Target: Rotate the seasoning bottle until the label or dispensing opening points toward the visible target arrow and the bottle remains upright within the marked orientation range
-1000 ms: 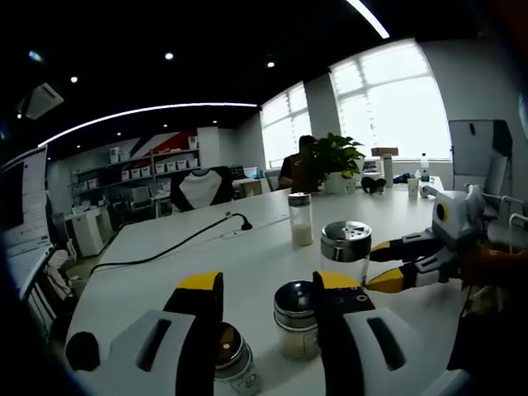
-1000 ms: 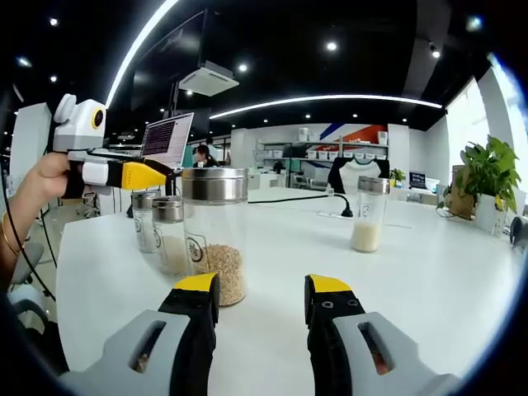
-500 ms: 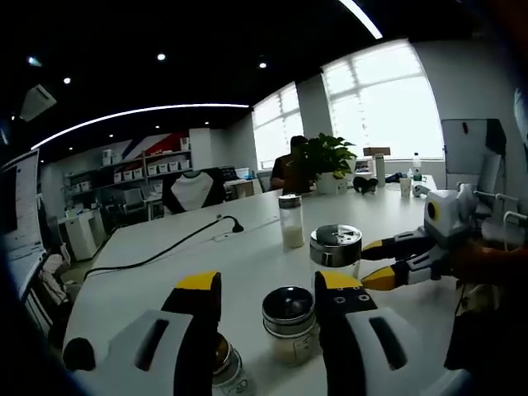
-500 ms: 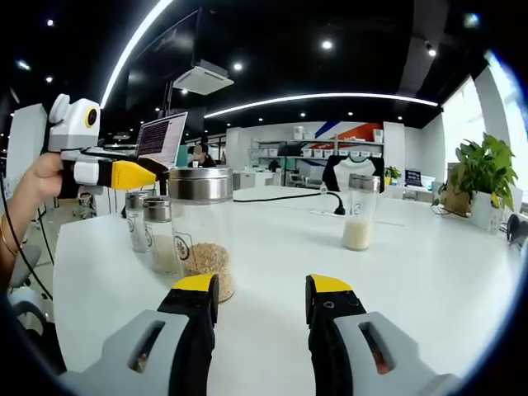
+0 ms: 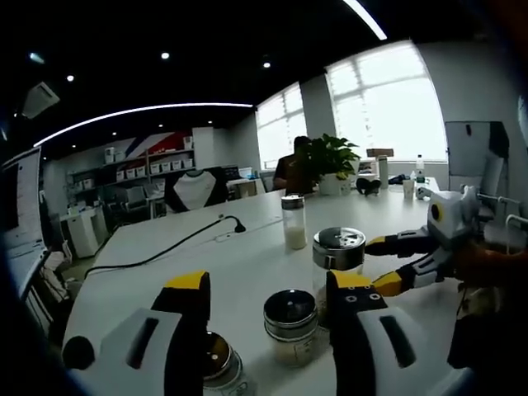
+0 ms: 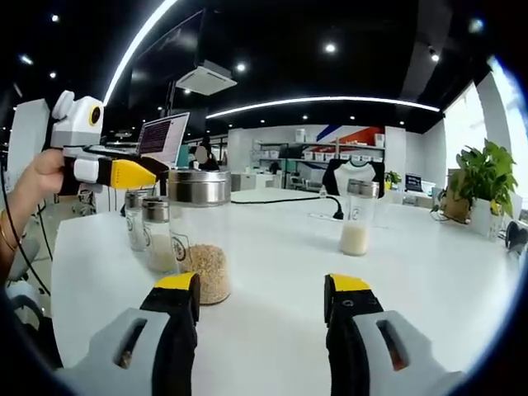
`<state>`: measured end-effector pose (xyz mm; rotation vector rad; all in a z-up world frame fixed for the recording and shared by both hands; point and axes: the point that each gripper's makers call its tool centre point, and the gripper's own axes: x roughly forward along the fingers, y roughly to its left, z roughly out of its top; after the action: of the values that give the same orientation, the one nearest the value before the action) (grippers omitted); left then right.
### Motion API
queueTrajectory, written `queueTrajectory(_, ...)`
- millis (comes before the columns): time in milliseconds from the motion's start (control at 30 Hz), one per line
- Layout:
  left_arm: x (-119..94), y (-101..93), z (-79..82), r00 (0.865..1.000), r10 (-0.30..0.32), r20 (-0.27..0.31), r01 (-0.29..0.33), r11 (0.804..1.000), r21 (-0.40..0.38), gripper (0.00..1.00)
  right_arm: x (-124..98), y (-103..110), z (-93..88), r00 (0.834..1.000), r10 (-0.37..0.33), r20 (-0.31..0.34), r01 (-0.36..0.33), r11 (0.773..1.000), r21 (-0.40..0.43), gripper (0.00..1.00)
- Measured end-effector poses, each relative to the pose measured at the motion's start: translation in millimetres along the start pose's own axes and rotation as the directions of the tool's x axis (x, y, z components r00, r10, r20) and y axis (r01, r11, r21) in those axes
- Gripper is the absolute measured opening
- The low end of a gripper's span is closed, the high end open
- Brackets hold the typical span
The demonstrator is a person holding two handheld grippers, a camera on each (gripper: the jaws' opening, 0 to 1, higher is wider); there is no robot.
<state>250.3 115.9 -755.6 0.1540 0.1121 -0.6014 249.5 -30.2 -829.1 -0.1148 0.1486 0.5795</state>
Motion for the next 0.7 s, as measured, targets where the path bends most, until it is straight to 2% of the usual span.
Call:
queueTrajectory(133,0,0.2,0.7,1.0,0.002,0.004,-0.002,1.0,-0.003,0.6,-1,-2,-0.7,1.0,-0.003,-0.002,0.003,1.0,0.009,0.62)
queueTrajectory(467,1,4.3,-0.1,1.0,0.023,0.0,-0.023,1.0,-0.016,0.7,-3,-10,-1.3,1.0,-0.017,-0.005,0.017,1.0,0.013,0.62)
queueTrajectory(700,2,3.6,-1.1,1.0,0.017,-0.001,-0.017,1.0,-0.021,0.71,-3,-14,-1.8,1.0,-0.024,-0.009,0.024,1.0,0.017,0.6)
